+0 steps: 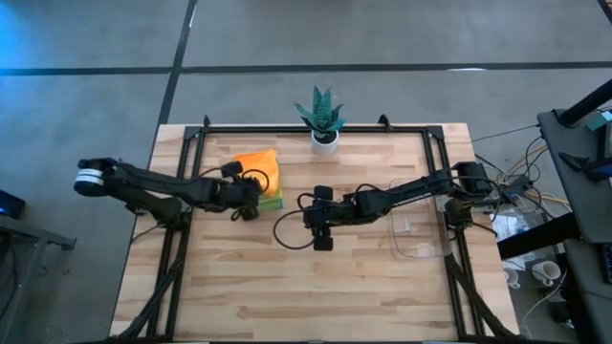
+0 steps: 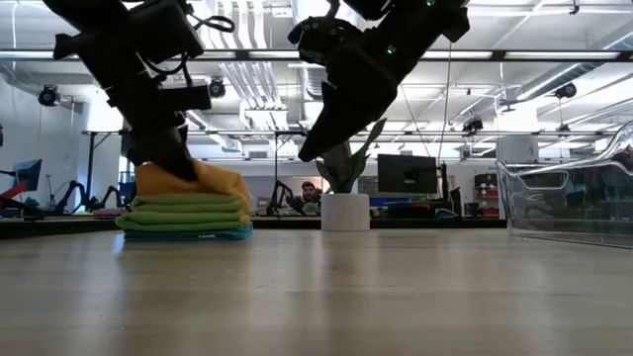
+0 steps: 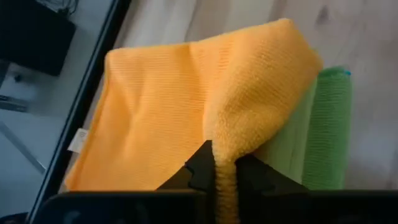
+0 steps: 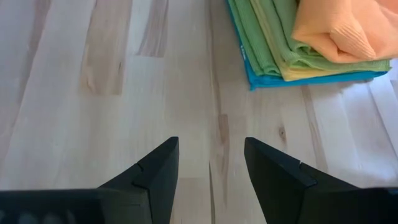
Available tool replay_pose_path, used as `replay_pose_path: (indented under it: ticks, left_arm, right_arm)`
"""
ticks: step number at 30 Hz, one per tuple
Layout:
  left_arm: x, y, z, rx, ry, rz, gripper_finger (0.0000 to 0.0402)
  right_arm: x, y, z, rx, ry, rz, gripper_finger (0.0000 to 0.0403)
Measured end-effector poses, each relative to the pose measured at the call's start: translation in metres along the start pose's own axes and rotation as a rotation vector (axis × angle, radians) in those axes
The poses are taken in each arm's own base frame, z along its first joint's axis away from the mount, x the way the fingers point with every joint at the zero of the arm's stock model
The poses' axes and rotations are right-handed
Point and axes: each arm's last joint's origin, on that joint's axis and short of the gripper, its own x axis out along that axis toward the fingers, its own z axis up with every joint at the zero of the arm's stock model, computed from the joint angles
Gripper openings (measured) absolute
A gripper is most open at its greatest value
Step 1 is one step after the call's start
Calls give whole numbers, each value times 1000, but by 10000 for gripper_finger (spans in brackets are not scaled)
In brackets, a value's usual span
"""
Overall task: Fold microfiber towels
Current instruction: Stack the orange towel on top of the light green towel
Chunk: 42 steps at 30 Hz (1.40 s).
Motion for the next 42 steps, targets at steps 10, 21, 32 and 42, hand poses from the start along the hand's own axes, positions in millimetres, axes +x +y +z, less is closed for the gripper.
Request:
replay_pose_path:
  ticks: [10, 21, 32, 42]
  left_arm:
    - [39, -27, -14, 62, 94, 0, 65]
    - [11, -31, 11, 43, 75, -291, 148]
    - [-45, 8, 4, 32, -19, -426, 203]
    - [-13, 13, -37, -168, -218, -141, 205]
  right_arm:
    - [1, 1, -3, 16, 11, 8, 180]
    - [2, 0, -2, -1, -15, 18, 180]
    - [56, -27, 33, 132, -410, -51, 171]
    - [117, -40, 31, 236, -597, -73, 103]
